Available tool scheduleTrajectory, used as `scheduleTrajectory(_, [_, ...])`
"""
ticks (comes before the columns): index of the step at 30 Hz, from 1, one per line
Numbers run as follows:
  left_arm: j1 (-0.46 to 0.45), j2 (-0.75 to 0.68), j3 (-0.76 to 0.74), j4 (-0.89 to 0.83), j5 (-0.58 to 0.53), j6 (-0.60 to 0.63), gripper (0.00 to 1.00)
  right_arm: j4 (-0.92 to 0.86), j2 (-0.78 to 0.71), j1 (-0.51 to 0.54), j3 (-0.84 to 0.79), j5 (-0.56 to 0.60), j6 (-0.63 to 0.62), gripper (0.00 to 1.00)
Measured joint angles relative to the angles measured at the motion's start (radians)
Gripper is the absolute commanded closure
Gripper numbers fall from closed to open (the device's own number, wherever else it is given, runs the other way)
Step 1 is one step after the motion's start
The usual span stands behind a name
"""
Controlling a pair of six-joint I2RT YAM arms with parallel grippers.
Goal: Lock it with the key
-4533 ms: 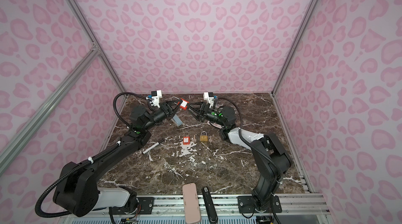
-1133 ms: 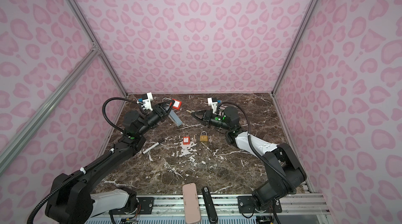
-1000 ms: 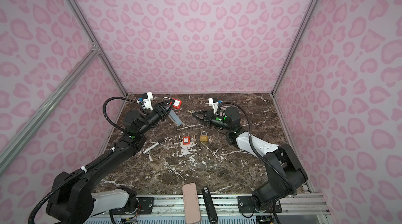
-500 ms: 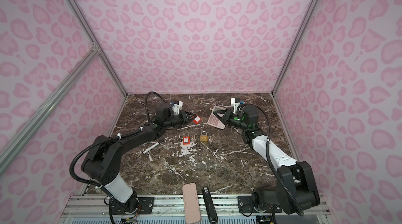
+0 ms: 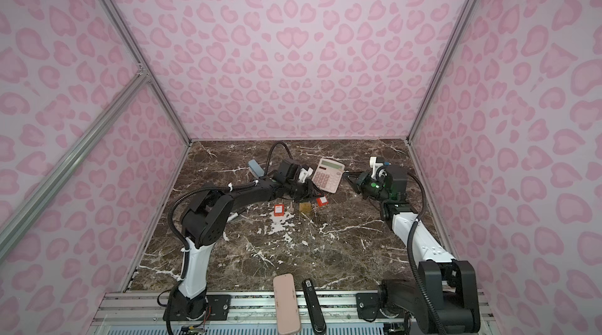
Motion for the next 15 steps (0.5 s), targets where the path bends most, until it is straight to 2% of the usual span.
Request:
scheduleTrajectory(9, [-0.028, 0.074, 0.042, -0.039, -0.010, 0.006, 0.96, -0.026, -0.001, -0.012, -0.015, -0.011, -0.018, 1.00])
scheduleTrajectory(15, [-0.031, 0.109, 0.088, -0.053, -0.018, 0.006, 0.90, -0.033, -0.001, -0.019, -0.015, -0.015, -0.027, 1.00])
